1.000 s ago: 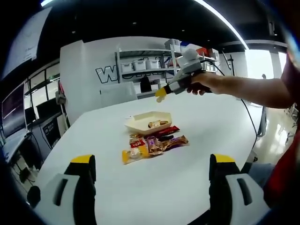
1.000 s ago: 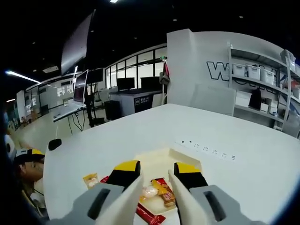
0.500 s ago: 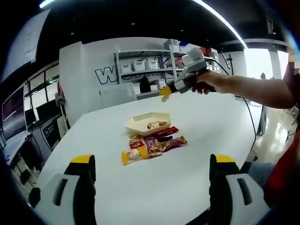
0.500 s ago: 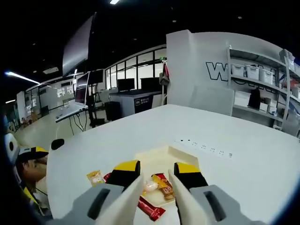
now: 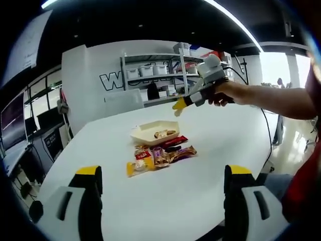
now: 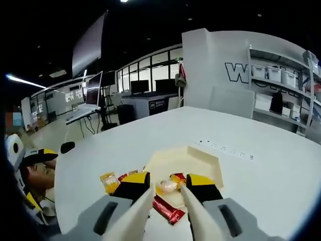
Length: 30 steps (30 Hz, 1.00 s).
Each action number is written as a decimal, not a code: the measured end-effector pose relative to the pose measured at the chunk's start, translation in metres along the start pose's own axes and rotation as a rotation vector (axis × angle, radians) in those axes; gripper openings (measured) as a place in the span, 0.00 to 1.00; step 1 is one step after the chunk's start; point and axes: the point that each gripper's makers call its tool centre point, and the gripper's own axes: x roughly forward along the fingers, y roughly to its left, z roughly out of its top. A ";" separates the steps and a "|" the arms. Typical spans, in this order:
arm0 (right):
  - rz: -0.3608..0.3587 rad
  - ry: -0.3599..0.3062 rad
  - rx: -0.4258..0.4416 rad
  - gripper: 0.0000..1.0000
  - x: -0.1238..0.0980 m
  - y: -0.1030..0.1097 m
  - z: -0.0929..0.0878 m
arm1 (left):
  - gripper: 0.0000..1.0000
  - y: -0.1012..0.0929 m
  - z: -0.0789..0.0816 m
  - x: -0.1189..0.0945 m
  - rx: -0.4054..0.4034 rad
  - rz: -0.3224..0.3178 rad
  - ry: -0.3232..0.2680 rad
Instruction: Place the target food into the container with the food tongs after gripping and lifting it, then release it inside without dropping or visibly crushing the food.
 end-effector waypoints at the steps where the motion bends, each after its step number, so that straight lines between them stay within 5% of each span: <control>1: 0.010 0.003 0.002 0.23 -0.001 0.003 -0.003 | 0.99 0.000 -0.001 0.000 0.000 0.000 0.002; 24: 0.091 0.075 0.031 0.24 -0.001 0.024 -0.049 | 0.99 -0.011 -0.005 0.003 0.000 -0.026 0.011; 30: 0.162 0.092 0.029 0.24 0.002 0.043 -0.058 | 0.99 -0.012 -0.007 0.004 0.002 -0.029 0.018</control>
